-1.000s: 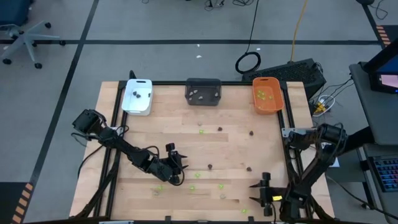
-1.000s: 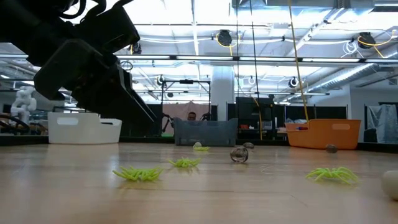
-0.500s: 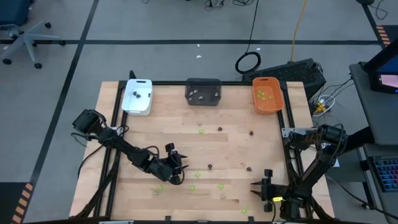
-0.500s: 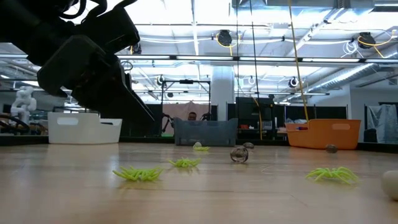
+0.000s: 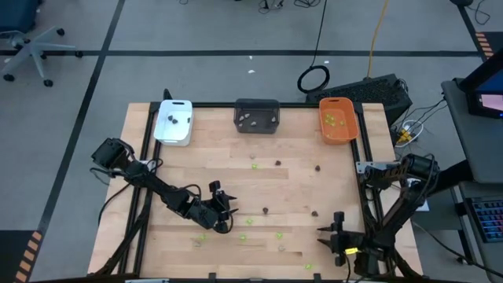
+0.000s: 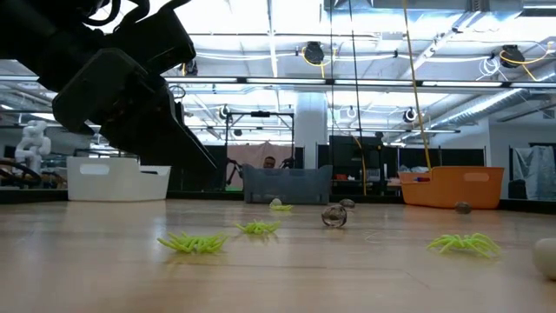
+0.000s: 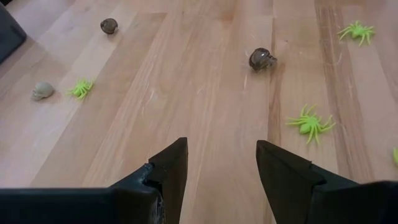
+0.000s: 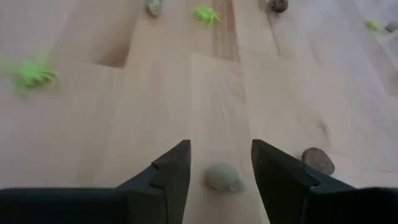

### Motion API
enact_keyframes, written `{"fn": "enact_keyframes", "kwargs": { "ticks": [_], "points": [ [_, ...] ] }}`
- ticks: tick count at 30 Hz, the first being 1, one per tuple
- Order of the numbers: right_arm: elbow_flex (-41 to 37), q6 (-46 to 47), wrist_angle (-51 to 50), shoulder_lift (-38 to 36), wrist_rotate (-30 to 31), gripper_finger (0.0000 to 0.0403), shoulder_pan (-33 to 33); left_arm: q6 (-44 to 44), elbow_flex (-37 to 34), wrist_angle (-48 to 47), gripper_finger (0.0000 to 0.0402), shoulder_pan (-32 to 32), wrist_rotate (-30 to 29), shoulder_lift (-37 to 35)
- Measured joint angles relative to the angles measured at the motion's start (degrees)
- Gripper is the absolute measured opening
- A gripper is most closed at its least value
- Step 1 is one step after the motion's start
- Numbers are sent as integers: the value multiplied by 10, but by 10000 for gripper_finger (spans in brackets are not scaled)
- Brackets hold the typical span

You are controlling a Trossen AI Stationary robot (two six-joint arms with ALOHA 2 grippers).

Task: Sort Halloween decoration
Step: Put the white toy skull into the black bin

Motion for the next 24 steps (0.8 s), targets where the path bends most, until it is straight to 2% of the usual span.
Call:
{"fn": "enact_keyframes", "kwargs": {
  "ticks": [4,10,13,19,24],
  "points": [
    [-47,0,71,0,0,157,1,0,0,0,189,0,0,0],
    [-129,-42,253,-1,27,157,1,0,0,-1,189,0,0,0],
    [-153,-47,306,-2,13,154,-6,1,0,-2,189,0,0,0],
    [-176,-54,358,-2,-14,115,-12,1,0,-2,189,0,-1,0],
    [-177,-72,362,-2,-16,69,-12,1,0,-2,189,0,-1,0]
  ]
}}
